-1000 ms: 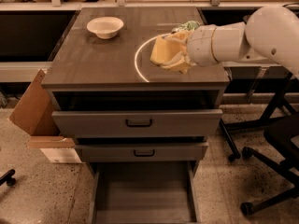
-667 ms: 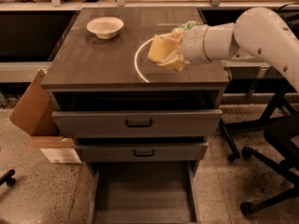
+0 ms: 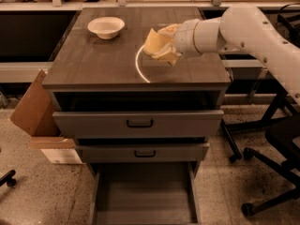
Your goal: Pick sponge from bottom drawer and place on counter
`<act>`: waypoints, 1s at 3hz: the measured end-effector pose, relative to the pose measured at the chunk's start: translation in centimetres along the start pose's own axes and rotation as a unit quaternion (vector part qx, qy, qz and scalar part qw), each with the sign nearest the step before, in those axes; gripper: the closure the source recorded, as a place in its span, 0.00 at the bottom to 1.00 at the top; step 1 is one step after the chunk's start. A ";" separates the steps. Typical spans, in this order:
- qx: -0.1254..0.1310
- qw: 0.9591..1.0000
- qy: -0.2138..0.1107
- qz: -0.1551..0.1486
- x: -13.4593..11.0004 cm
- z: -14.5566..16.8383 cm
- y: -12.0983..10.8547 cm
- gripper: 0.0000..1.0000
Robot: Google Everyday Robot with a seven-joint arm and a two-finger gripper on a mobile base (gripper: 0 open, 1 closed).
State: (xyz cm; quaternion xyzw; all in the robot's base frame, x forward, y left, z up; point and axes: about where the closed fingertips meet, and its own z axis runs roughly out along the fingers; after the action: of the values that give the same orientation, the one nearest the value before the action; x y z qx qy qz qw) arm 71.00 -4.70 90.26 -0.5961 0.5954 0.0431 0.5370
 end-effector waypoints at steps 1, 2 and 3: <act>-0.001 1.000 0.004 0.011 0.4 1.4 -0.7 0.40; -0.006 1.000 0.006 0.020 1.0 2.6 -1.0 0.16; -0.013 1.000 0.008 0.025 1.5 3.4 -1.0 0.00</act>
Offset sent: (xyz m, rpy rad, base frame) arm 0.0385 0.0071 -0.0184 0.0177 0.0588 -0.0280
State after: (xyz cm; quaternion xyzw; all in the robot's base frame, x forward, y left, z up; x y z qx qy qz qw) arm 74.19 -3.60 88.40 -0.5883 0.6137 0.0590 0.5233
